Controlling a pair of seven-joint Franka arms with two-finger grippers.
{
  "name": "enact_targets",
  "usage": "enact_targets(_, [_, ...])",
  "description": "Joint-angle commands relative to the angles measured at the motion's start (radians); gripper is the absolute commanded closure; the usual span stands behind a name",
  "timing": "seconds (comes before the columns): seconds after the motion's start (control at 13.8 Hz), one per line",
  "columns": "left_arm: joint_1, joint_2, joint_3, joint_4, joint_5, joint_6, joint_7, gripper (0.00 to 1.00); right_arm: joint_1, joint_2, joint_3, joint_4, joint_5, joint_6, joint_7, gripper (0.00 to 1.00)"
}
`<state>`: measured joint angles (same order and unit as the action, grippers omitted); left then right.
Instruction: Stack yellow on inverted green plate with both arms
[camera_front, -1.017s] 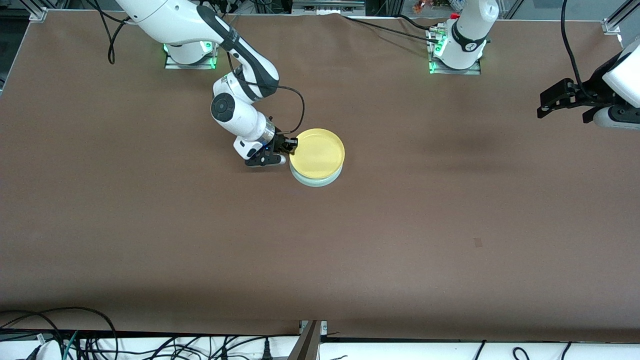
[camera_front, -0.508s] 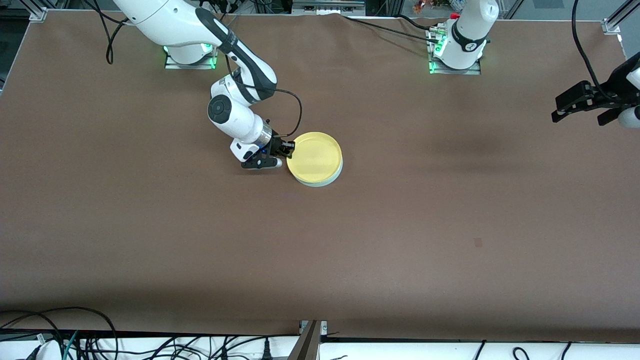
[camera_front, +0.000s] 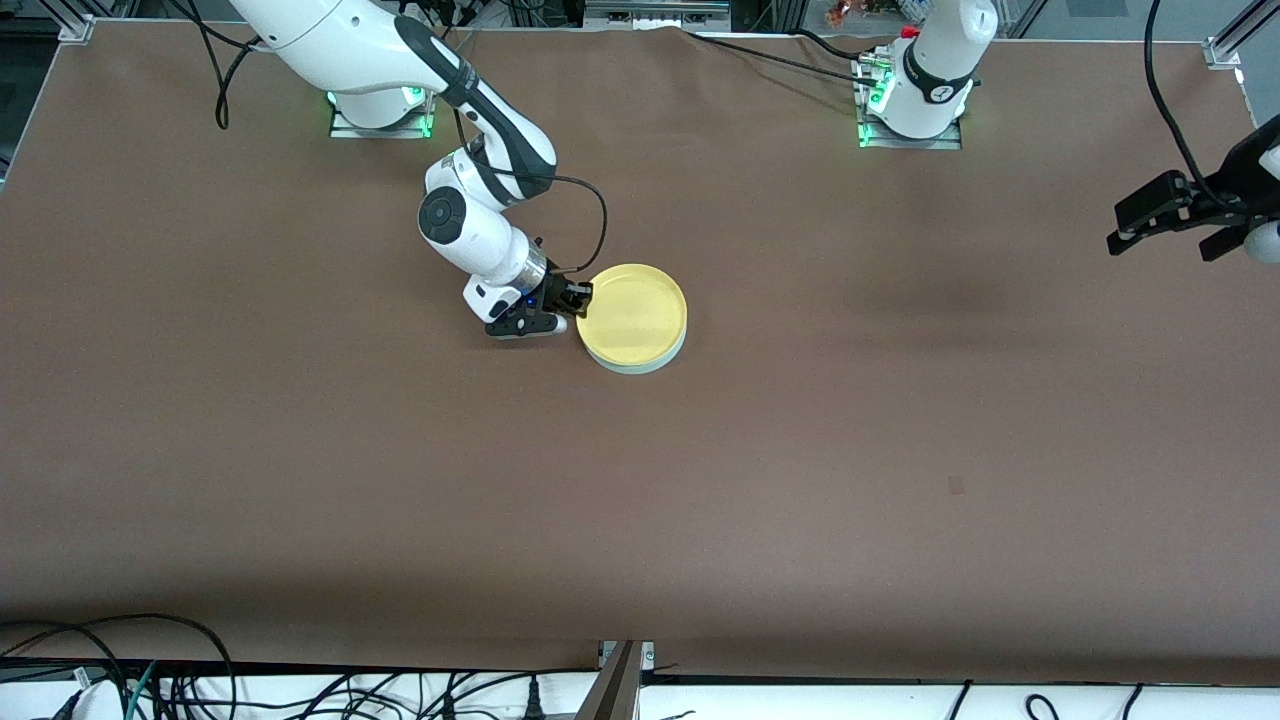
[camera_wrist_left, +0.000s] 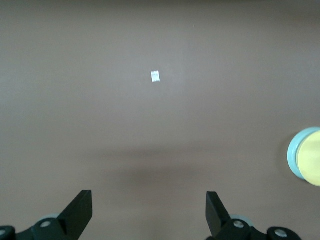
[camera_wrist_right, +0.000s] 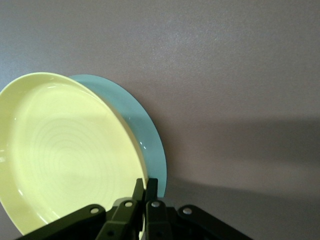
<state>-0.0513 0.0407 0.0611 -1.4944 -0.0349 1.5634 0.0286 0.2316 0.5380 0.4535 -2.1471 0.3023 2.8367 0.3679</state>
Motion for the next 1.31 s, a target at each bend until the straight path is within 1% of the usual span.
enact_targets(0.0, [0.014, 0.036, -0.003, 0.016, 0.007, 0.049, 0.021, 0.00, 0.021, 0.025, -0.012, 0.001, -0.002, 0.033, -0.009, 1.00])
enact_targets(0.22, [0.016, 0.035, -0.007, 0.016, 0.013, 0.047, 0.016, 0.00, 0.020, 0.025, -0.012, 0.001, -0.002, 0.033, -0.012, 1.00])
enact_targets(0.29, [0.016, 0.033, -0.006, 0.016, 0.012, 0.047, 0.016, 0.00, 0.018, 0.025, -0.012, 0.001, -0.002, 0.033, -0.015, 0.95])
enact_targets(0.36, [0.018, 0.033, -0.003, 0.014, 0.010, 0.046, 0.016, 0.00, 0.012, 0.025, -0.013, 0.006, 0.000, 0.029, -0.012, 0.52])
enact_targets(0.44, [0.016, 0.033, -0.004, 0.014, 0.010, 0.046, 0.014, 0.00, 0.006, 0.025, -0.012, 0.012, -0.003, 0.026, -0.017, 0.01])
enact_targets(0.58, [0.016, 0.036, -0.004, 0.016, 0.012, 0.049, 0.011, 0.00, 0.003, 0.017, -0.015, 0.036, -0.002, 0.009, -0.017, 0.00])
enact_targets(0.65, [0.018, 0.036, -0.004, 0.016, 0.012, 0.049, 0.010, 0.00, -0.001, 0.007, -0.027, 0.068, -0.003, -0.055, -0.017, 0.00])
enact_targets(0.8, [0.018, 0.034, -0.003, 0.016, 0.012, 0.049, 0.010, 0.00, -0.002, -0.033, -0.070, 0.191, -0.005, -0.303, -0.015, 0.00])
enact_targets(0.87, [0.016, 0.034, -0.004, 0.016, 0.010, 0.050, 0.010, 0.00, -0.002, -0.055, -0.105, 0.252, -0.009, -0.426, -0.015, 0.00])
enact_targets(1.02, [0.016, 0.039, -0.004, 0.016, 0.012, 0.052, 0.010, 0.00, -0.003, -0.072, -0.198, 0.427, -0.070, -0.700, -0.043, 0.00])
enact_targets(1.16, [0.018, 0.038, -0.004, 0.014, 0.010, 0.050, 0.010, 0.00, -0.011, -0.046, -0.255, 0.626, -0.144, -0.952, -0.116, 0.00])
enact_targets(1.23, [0.016, 0.036, -0.004, 0.014, 0.010, 0.049, 0.008, 0.00, -0.015, -0.038, -0.288, 0.697, -0.172, -1.036, -0.145, 0.00])
